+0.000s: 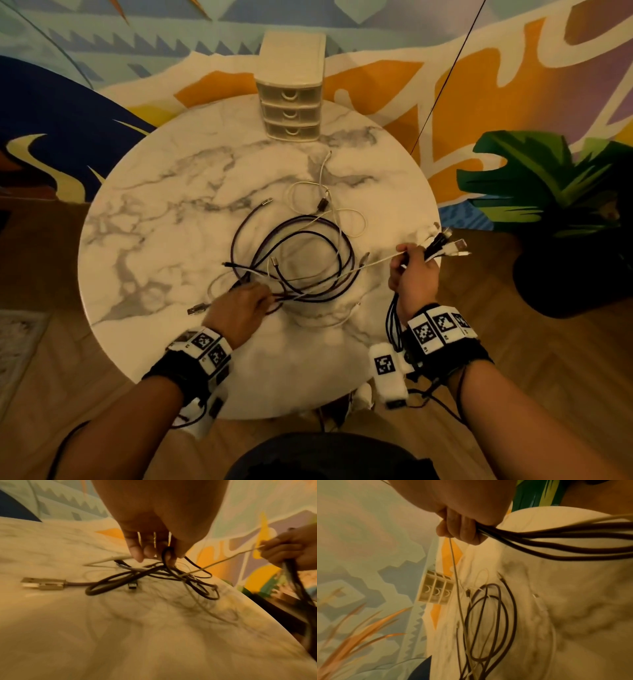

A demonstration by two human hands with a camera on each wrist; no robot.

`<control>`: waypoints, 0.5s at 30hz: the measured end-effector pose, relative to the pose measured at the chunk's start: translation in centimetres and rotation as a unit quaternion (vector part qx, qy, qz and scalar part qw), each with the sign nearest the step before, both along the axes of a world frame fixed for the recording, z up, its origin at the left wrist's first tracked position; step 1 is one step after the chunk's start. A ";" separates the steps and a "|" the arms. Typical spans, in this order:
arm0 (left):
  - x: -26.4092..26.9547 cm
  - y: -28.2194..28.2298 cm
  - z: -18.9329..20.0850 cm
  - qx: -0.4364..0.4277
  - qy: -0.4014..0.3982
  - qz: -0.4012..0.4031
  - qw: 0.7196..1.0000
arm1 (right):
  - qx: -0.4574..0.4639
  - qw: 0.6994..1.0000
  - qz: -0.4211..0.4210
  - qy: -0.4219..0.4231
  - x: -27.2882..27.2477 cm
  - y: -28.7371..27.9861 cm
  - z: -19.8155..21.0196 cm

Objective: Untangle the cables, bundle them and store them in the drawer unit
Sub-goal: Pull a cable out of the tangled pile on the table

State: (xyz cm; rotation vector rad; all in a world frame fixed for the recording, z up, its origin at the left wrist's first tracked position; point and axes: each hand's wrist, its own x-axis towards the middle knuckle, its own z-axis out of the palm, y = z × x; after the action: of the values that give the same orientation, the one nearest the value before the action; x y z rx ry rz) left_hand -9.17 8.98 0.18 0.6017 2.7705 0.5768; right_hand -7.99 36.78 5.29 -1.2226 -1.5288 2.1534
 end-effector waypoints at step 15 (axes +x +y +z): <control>3.1 10.6 4.3 0.193 -0.386 0.069 0.900 | -0.107 0.982 0.113 0.103 -1.1 -1.8 5.6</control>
State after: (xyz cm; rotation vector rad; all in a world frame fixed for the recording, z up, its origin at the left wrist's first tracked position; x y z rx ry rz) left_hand -6.11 19.59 4.44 0.1700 1.9578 1.1232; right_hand -9.11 34.94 10.94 -0.8803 -1.4384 2.5572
